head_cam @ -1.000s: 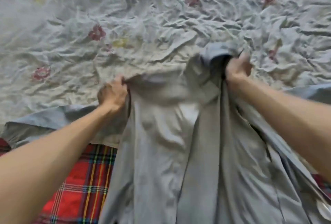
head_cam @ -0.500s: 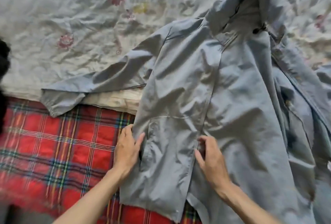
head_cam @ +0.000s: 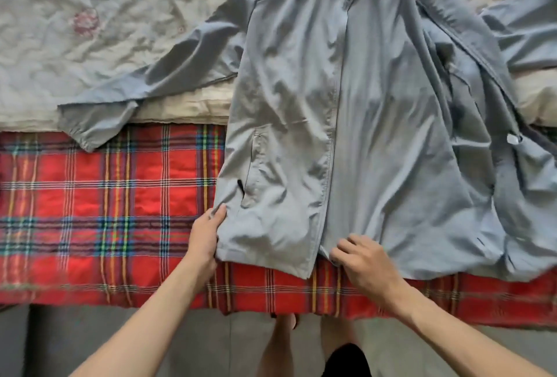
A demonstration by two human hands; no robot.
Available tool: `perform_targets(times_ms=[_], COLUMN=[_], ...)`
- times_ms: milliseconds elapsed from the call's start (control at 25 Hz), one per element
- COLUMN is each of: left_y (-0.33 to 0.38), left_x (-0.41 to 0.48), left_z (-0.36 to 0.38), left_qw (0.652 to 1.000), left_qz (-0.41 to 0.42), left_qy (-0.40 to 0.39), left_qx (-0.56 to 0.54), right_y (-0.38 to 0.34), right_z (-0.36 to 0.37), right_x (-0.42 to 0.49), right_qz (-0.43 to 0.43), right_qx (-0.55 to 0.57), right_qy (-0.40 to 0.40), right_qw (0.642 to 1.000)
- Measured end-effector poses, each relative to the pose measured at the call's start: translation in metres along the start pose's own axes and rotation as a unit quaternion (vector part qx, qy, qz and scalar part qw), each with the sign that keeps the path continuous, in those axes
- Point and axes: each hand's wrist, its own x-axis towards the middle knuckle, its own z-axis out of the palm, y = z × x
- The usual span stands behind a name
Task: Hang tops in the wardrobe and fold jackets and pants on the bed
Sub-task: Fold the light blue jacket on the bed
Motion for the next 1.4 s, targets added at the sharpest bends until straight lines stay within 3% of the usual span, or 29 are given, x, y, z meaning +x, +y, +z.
perform_targets(times_ms=[80, 120, 200, 240, 280, 320, 360, 400, 480, 560, 600, 640, 680, 760, 800, 880, 1000, 1080, 1200, 1280, 1360, 1400], left_y=[-0.01, -0.02, -0.039, -0.045, -0.047, -0.049, -0.049, -0.05, -0.051, -0.05, -0.05, -0.048, -0.046, -0.041, -0.042, -0.048, -0.07, -0.084, -0.088, -0.081, -0.072, -0.069], left_x=[-0.018, -0.027, -0.035, -0.033, -0.03, -0.027, -0.024, -0.024, -0.026, -0.033, -0.037, -0.04, -0.045, -0.052, -0.053, -0.056, -0.064, -0.067, -0.069, -0.065, -0.061, -0.061], left_z=[-0.01, -0.016, -0.03, -0.034, -0.038, -0.041, -0.042, -0.043, -0.044, -0.043, -0.042, -0.041, -0.039, -0.034, -0.031, -0.02, 0.012, 0.037, 0.065, 0.074, 0.071, 0.064], left_qw=[0.999, 0.997, 0.995, 0.996, 0.995, 0.994, 0.993, 0.99, 0.984, 0.974, 0.972, 0.978, 0.989, 0.996, 0.993, 0.975, 0.921, 0.899, 0.923, 0.943, 0.939, 0.925], left_qz=[-0.027, -0.037, -0.036, -0.028, -0.026, -0.027, -0.021, -0.005, 0.027, 0.054, 0.063, 0.064, 0.056, 0.055, 0.072, 0.139, 0.208, 0.209, 0.193, 0.165, 0.182, 0.228], left_qy=[-0.039, -0.055, -0.053, -0.032, -0.018, -0.011, -0.007, -0.003, 0.002, 0.008, 0.007, 0.0, -0.018, -0.067, -0.085, -0.105, -0.08, -0.007, 0.122, 0.164, 0.18, 0.183], left_qx=[0.023, 0.046, 0.07, 0.08, 0.09, 0.103, 0.118, 0.142, 0.177, 0.219, 0.226, 0.2, 0.139, 0.031, 0.038, 0.14, 0.321, 0.384, 0.309, 0.238, 0.228, 0.244], right_y=[-0.008, -0.011, -0.027, -0.042, -0.057, -0.07, -0.079, -0.086, -0.092, -0.093, -0.094, -0.095, -0.092, -0.078, -0.066, -0.043, -0.036, -0.034, -0.028, -0.024, -0.019, -0.015], right_z=[0.013, 0.017, 0.015, 0.009, 0.007, 0.006, 0.007, 0.009, 0.011, 0.013, 0.011, 0.003, -0.007, -0.033, -0.047, -0.064, -0.074, -0.078, -0.089, -0.093, -0.095, -0.096], right_x=[-0.03, -0.041, -0.039, -0.027, -0.012, 0.002, 0.014, 0.021, 0.023, 0.015, 0.014, 0.015, 0.019, 0.035, 0.043, 0.062, 0.086, 0.097, 0.1, 0.096, 0.092, 0.09], right_qz=[-0.049, -0.028, 0.155, 0.273, 0.369, 0.441, 0.497, 0.536, 0.581, 0.566, 0.544, 0.523, 0.505, 0.452, 0.422, 0.412, 0.44, 0.431, 0.408, 0.396, 0.396, 0.398], right_qx=[-0.032, -0.02, 0.166, 0.33, 0.464, 0.53, 0.551, 0.544, 0.453, 0.402, 0.432, 0.494, 0.574, 0.744, 0.793, 0.82, 0.827, 0.839, 0.857, 0.865, 0.869, 0.87], right_qy=[-0.06, -0.1, -0.145, -0.135, -0.098, -0.066, -0.045, -0.034, -0.022, -0.035, -0.034, -0.023, -0.001, 0.074, 0.114, 0.15, 0.14, 0.138, 0.143, 0.14, 0.138, 0.136], right_qw=[0.996, 0.994, 0.963, 0.894, 0.799, 0.721, 0.669, 0.645, 0.675, 0.719, 0.718, 0.694, 0.645, 0.486, 0.424, 0.369, 0.32, 0.303, 0.281, 0.274, 0.264, 0.258])
